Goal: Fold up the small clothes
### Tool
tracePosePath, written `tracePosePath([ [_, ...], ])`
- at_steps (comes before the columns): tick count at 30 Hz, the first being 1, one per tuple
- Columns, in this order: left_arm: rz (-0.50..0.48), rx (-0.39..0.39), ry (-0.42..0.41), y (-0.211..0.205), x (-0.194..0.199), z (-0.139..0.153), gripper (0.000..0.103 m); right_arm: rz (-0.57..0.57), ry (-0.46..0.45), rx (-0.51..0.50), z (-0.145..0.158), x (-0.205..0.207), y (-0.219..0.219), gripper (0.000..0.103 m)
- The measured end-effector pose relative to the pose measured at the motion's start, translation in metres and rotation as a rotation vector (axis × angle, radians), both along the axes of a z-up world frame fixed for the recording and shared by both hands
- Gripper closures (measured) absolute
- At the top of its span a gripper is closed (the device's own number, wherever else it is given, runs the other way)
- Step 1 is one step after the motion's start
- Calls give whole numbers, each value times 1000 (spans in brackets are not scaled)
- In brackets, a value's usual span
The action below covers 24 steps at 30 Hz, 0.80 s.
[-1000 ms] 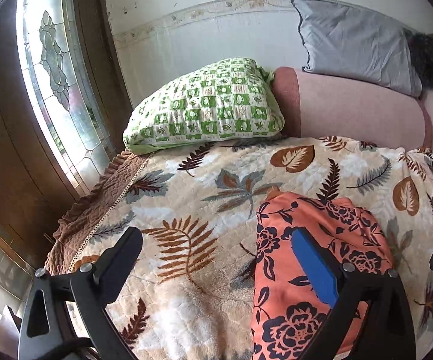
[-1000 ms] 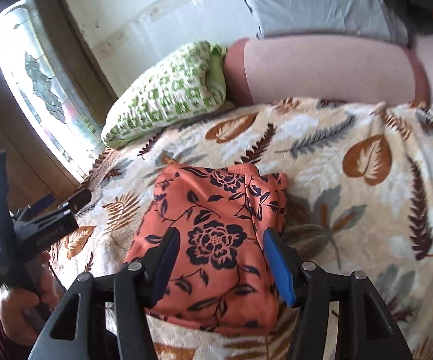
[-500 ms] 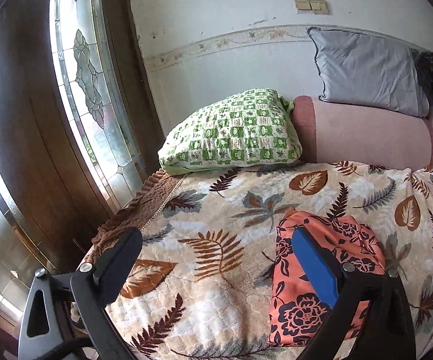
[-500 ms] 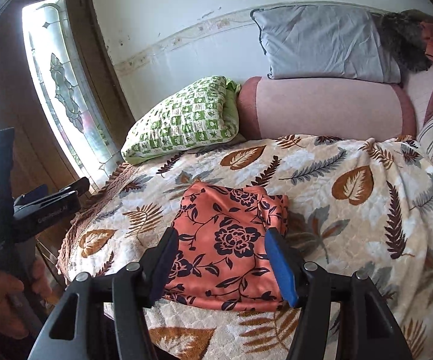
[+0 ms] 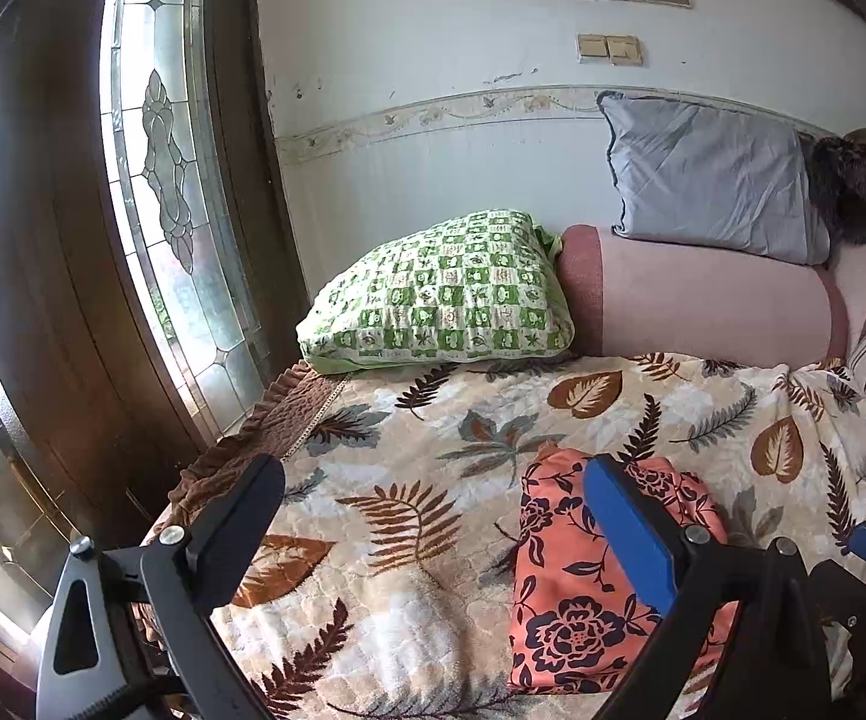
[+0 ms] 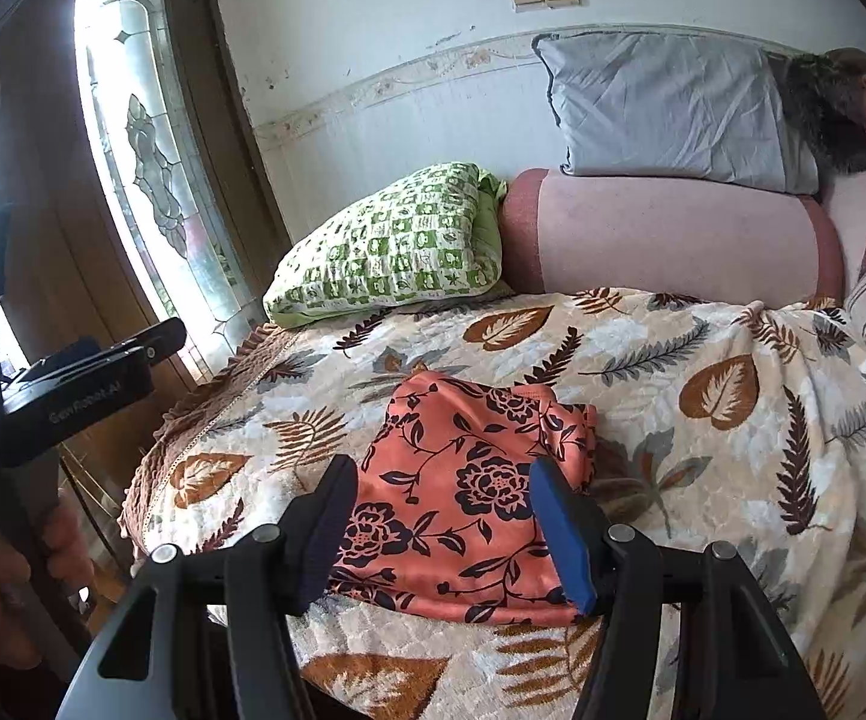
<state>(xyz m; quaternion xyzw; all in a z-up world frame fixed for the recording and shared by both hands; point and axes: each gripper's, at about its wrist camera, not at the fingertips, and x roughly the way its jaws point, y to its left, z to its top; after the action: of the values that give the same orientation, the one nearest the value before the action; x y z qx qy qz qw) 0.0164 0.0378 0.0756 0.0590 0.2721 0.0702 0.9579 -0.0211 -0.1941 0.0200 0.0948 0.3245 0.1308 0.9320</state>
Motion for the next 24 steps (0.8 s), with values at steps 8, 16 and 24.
tracePosePath([
  [8,-38,-8,-3,-7,-4,5,3,-19,-27,-32,11,-9,2,39],
  [16,-95,-31,-3,-14,-12,12,3,-28,-44,-43,13,-14,-1,39],
  [24,-143,-58,-18,-15,-25,22,3,-48,-50,-50,18,-19,-3,39],
])
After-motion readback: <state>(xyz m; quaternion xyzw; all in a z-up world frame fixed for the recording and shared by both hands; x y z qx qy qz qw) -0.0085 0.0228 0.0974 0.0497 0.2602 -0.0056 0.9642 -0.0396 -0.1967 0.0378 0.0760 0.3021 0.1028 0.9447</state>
